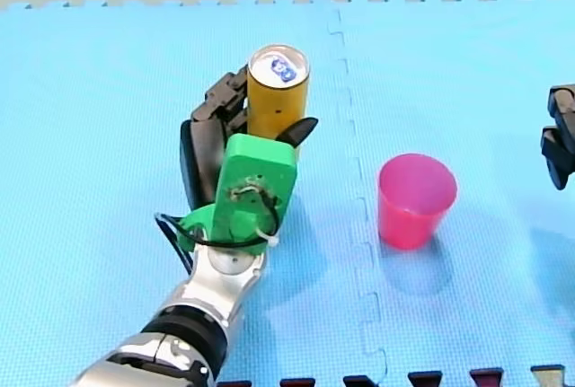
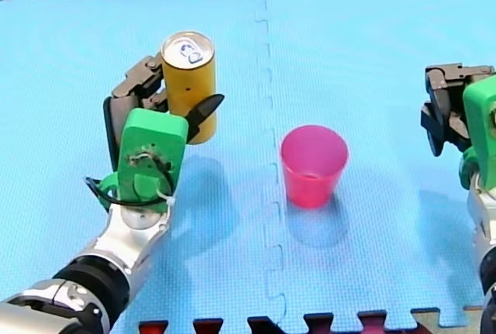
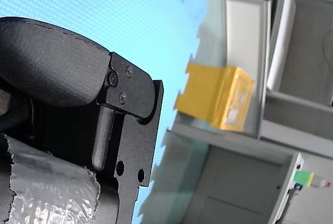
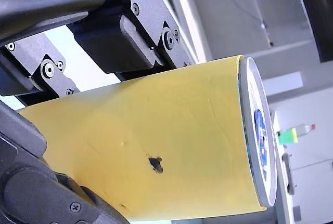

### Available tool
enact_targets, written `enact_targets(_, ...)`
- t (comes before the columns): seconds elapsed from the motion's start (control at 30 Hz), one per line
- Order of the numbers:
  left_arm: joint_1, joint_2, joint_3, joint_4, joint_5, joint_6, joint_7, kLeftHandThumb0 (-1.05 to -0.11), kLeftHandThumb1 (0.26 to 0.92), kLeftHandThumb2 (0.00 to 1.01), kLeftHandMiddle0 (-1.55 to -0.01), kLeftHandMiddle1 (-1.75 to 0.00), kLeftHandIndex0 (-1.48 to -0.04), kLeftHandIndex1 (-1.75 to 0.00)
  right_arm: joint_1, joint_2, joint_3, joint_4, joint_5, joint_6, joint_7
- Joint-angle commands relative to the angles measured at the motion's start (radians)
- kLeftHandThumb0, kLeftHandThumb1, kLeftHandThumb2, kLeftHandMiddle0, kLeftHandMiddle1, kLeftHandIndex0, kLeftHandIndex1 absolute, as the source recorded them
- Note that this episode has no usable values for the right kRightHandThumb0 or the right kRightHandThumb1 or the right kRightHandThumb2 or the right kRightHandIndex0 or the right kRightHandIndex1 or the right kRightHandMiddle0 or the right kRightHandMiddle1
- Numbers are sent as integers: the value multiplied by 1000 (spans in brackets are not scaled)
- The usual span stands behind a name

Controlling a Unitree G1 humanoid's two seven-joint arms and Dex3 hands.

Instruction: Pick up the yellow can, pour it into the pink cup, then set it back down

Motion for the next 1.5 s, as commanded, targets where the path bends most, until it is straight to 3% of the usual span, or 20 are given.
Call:
enact_targets(0.0, 2, -6, 19, -7, -16, -12, -11, -406, 836, 6, -1270, -20, -1130, 0, -5, -8, -3, 1, 3, 4, 2)
enact_targets(0.2, 14, -24, 68, -11, -70, -21, -84, -404, 842, 4, -1270, -15, -1131, 0, -5, -8, -1, 2, 1, 5, 0)
enact_targets(0.37, 24, -21, 82, -12, -78, -27, -110, -400, 845, 3, -1270, -11, -1131, 0, -5, -6, 0, 4, 0, 6, 0)
enact_targets(0.57, 70, 24, 75, -15, -55, -62, -144, -395, 848, 2, -1271, -9, -1125, 0, -4, -7, -1, 4, 1, 4, 4)
enact_targets(0.8, 104, 51, 75, -15, -43, -92, -149, -377, 847, 0, -1276, -9, -1121, 0, -4, -13, -6, 5, 3, 4, 12)
enact_targets(1.23, 134, 105, -34, -12, 133, -84, 87, -377, 843, 0, -1252, 0, -1093, 0, -6, -14, -6, 9, 1, 5, 16)
enact_targets(1.47, 139, 115, -80, -6, 187, -64, 158, -383, 839, 0, -1252, -1, -1094, -1, -7, -18, -9, 11, 3, 6, 23)
